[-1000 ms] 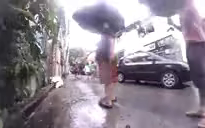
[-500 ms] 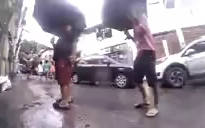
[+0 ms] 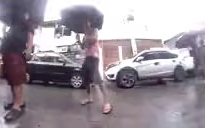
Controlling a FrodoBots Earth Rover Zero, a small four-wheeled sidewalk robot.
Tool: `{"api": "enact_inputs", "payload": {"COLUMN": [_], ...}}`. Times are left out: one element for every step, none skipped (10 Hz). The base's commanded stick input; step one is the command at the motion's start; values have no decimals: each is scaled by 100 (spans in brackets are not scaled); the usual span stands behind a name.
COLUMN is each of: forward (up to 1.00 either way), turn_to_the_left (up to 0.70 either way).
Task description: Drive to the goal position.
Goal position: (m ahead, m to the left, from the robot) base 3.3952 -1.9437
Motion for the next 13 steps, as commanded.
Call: {"api": "enact_inputs", "payload": {"forward": [0, 0, 0, 0, 0, 30, 72, 93, 0, 0, 0, 0, 0], "turn_to_the_left": [0, -14, -50, -98, -29, 0, 0, 0, -61, -99, -99, -99, -99]}}
